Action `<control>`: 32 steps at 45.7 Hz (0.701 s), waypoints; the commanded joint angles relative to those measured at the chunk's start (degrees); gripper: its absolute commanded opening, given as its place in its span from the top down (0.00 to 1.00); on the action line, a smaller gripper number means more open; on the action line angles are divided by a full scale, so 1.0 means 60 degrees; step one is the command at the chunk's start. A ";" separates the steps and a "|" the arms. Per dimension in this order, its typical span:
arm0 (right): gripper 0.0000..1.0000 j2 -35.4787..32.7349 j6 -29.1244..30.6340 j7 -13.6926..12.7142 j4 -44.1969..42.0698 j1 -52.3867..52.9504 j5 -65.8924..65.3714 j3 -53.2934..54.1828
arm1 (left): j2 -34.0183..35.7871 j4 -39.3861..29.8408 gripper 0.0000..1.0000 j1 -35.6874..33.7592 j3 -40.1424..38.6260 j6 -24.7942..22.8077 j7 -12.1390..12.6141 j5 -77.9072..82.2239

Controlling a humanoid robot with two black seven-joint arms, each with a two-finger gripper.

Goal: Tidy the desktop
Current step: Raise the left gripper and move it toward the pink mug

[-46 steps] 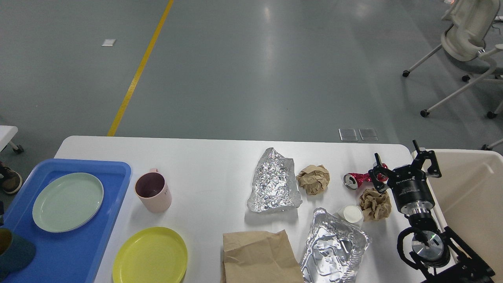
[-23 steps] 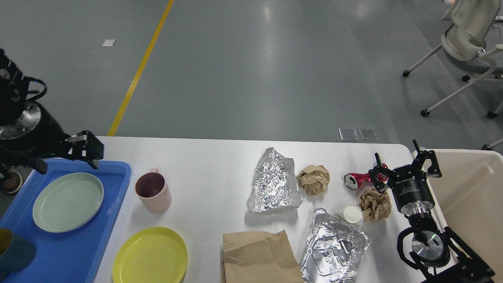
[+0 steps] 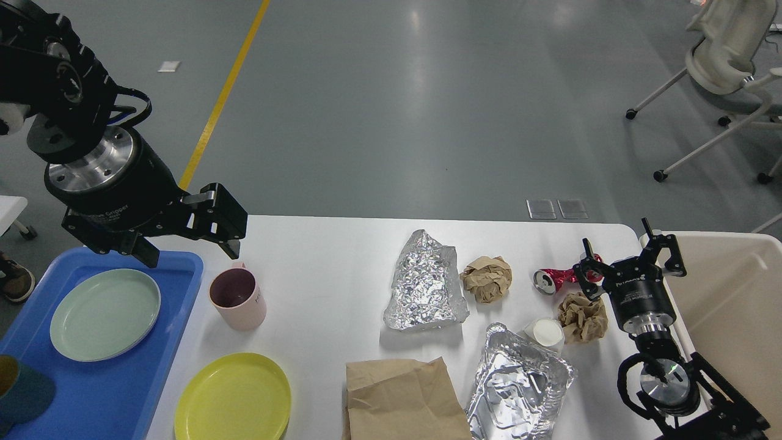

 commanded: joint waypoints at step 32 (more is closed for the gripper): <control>0.00 0.0000 0.0000 0.0000 0.0015 0.0000 0.0000 0.0000 | 0.0141 0.1213 0.04 0.3026 -0.0046 0.2303 0.0036 -0.0647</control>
